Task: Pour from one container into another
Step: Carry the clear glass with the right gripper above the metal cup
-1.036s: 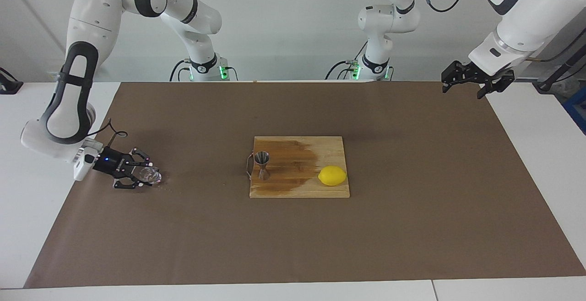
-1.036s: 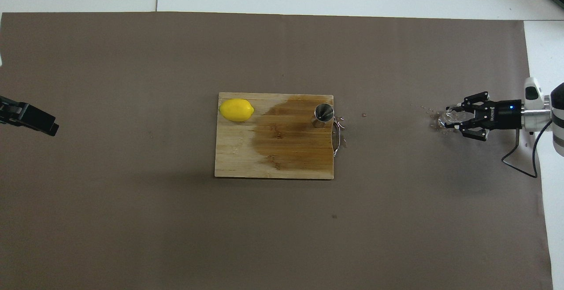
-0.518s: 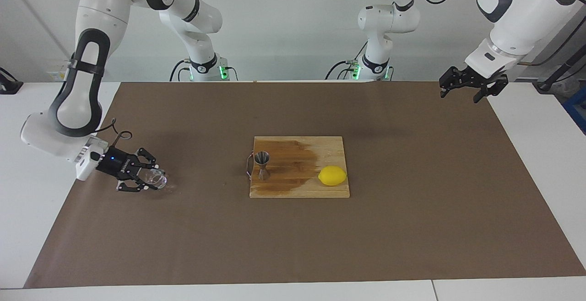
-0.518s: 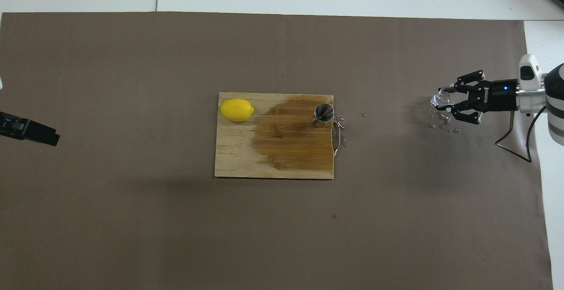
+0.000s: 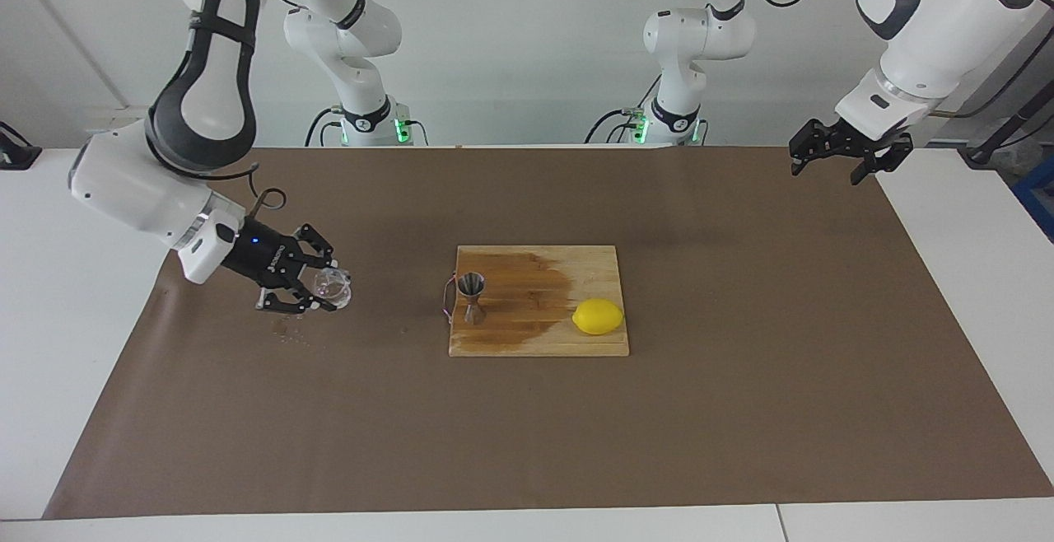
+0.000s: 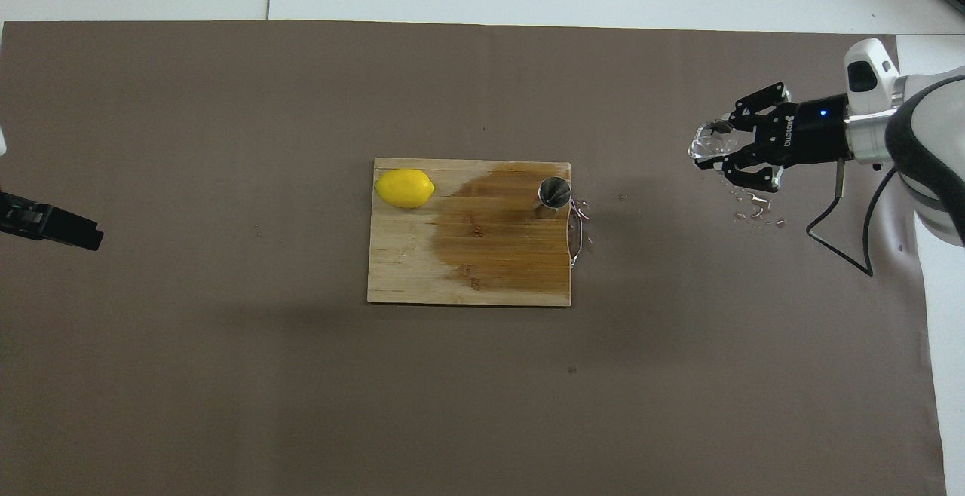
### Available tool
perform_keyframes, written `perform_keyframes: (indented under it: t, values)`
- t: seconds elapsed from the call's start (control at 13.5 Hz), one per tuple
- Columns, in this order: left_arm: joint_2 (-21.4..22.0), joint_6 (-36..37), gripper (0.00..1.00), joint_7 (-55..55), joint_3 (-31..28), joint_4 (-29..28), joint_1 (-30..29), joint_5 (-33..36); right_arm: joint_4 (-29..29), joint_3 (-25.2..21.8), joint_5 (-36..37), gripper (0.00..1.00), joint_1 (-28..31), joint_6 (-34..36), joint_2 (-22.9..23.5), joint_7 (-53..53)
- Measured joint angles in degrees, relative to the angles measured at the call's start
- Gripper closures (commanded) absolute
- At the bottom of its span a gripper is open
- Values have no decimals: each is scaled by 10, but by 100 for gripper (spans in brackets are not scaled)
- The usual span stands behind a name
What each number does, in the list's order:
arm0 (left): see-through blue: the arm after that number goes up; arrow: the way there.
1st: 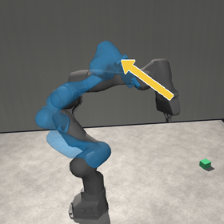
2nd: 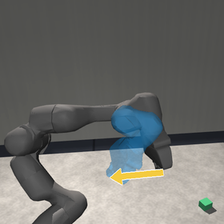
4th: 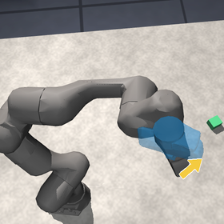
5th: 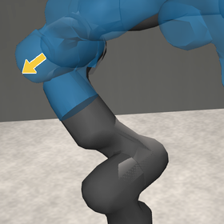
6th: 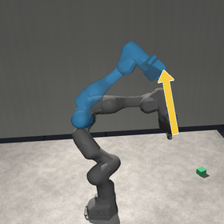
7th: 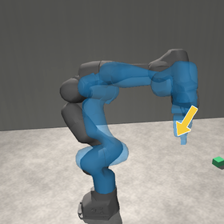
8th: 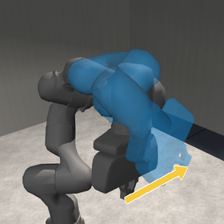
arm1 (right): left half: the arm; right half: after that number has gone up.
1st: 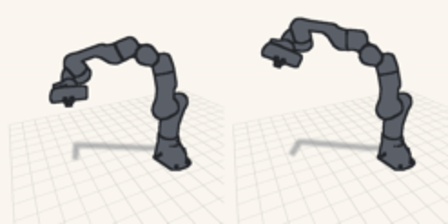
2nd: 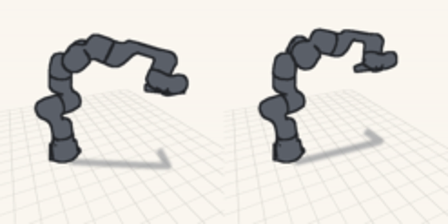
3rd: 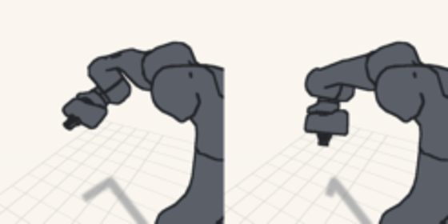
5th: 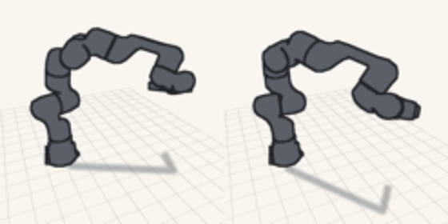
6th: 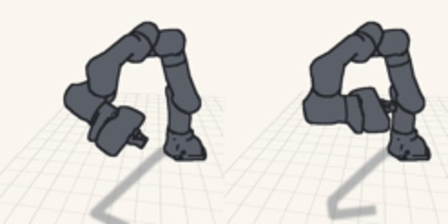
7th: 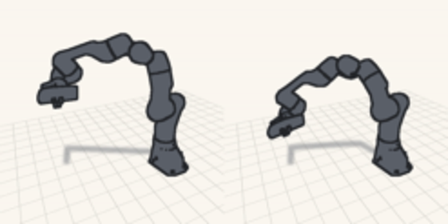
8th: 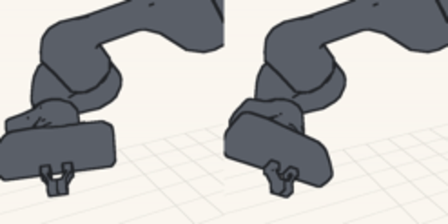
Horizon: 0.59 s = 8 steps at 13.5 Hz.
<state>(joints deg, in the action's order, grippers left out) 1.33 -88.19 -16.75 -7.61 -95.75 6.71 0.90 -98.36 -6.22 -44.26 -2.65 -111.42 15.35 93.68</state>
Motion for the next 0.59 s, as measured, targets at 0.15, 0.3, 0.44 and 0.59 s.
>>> perform_keyframes:
  t: [0.15,0.3,0.44,0.59]
  values:
    - [0,0,0,3,0,0,2,0,-1,0,14,100,-32,-28,-1,-22]
    - [0,0,0,43,0,0,6,0,-4,0,30,100,-58,-54,-1,-44]
    - [0,0,0,111,1,0,8,0,-7,0,47,100,-81,-73,-1,-71]
    - [0,-2,0,139,1,0,8,0,-7,0,65,100,-103,-84,-1,-103]
